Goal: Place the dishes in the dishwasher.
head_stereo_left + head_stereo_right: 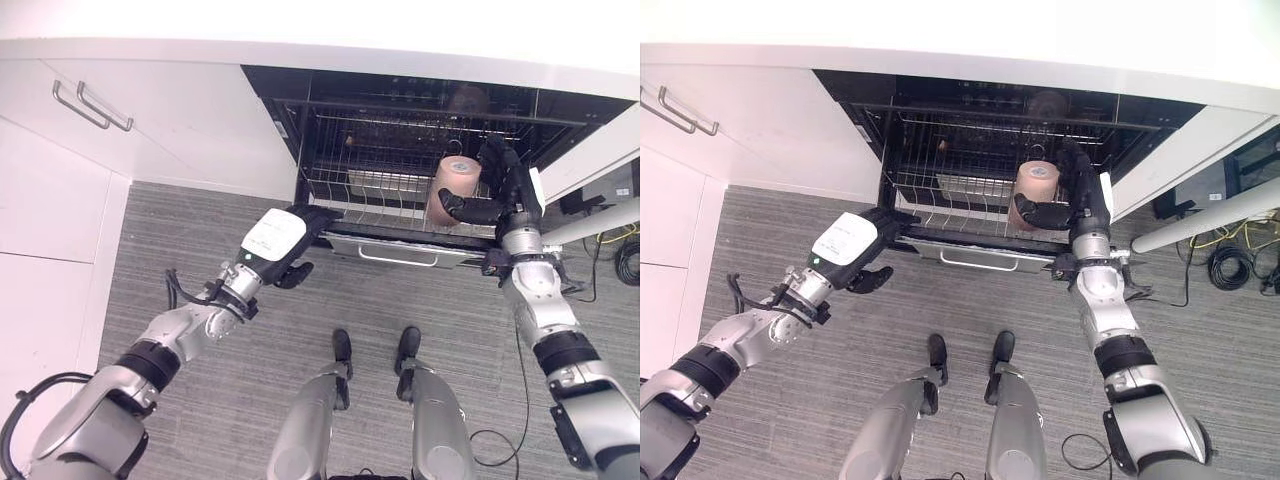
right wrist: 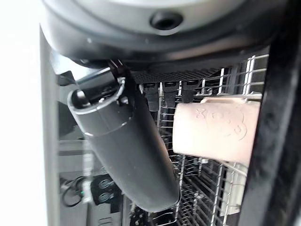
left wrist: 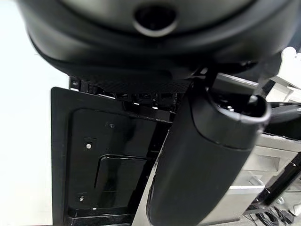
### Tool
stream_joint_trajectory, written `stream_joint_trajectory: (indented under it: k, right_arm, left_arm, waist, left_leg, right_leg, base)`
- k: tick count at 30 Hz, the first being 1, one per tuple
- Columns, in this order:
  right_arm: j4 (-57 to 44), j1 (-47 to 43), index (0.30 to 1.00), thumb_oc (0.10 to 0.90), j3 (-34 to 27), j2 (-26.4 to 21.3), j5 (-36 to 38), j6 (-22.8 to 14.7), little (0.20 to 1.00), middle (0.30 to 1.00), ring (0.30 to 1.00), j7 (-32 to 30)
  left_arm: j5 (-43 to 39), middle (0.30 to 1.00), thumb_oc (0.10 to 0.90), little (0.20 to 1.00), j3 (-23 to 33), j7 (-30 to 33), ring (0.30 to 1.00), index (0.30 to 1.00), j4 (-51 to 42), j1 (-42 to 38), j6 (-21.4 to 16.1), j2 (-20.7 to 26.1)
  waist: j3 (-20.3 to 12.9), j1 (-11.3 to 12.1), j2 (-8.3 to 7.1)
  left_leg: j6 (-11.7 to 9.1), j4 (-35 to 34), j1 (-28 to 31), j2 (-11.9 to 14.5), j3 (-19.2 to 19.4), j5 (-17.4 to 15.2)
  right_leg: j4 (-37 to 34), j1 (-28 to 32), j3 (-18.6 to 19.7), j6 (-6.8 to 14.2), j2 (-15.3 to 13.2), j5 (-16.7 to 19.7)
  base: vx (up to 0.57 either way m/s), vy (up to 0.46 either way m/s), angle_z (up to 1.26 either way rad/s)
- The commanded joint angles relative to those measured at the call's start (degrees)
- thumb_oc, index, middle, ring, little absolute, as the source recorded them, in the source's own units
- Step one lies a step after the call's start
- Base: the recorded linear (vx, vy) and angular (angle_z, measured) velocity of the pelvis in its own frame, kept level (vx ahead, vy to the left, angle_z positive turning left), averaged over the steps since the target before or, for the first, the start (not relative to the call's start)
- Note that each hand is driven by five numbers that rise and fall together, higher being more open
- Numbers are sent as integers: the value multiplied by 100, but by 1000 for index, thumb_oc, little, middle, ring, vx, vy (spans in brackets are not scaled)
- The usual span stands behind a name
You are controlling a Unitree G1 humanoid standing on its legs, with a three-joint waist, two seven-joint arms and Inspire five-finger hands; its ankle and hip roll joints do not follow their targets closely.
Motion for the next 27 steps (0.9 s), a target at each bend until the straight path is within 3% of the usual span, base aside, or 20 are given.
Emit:
stream_joint_trajectory:
  k: [1,14,22,27]
  right_arm:
    - [-953,-268,900,800,-417,-185,-482,-757,900,900,900,-227]
    - [-1876,339,900,800,-433,83,-828,-1391,900,900,900,-496]
    - [-3158,1507,900,800,-531,306,-1716,-2672,900,900,900,-513]
    - [-3603,1717,900,800,-544,312,-1149,-2689,900,900,900,37]
  left_arm:
    - [177,900,800,900,311,325,900,900,-594,65,-107,-251]
    - [335,900,800,900,545,475,900,900,-762,715,-27,-471]
    - [472,900,800,900,939,646,900,900,-844,1557,192,-759]
    - [666,900,800,900,1079,904,900,900,-522,2064,81,-1032]
  waist:
    - [-123,-160,220]
    - [-317,-237,241]
    - [-737,-351,69]
    - [-1070,-303,-53]
  left_leg:
    - [-452,519,-129,604,350,-685]
    - [-477,519,212,660,392,-729]
    - [-490,519,589,843,487,-742]
    - [-544,519,888,930,559,-812]
  right_leg:
    - [60,237,449,799,-319,-427]
    - [60,612,441,729,-289,-598]
    - [60,1008,425,644,-175,-786]
    - [60,1342,390,600,-140,-957]
  base:
    - [10,37,2]
    - [11,12,-1]
    - [20,-43,0]
    - [37,-92,-11]
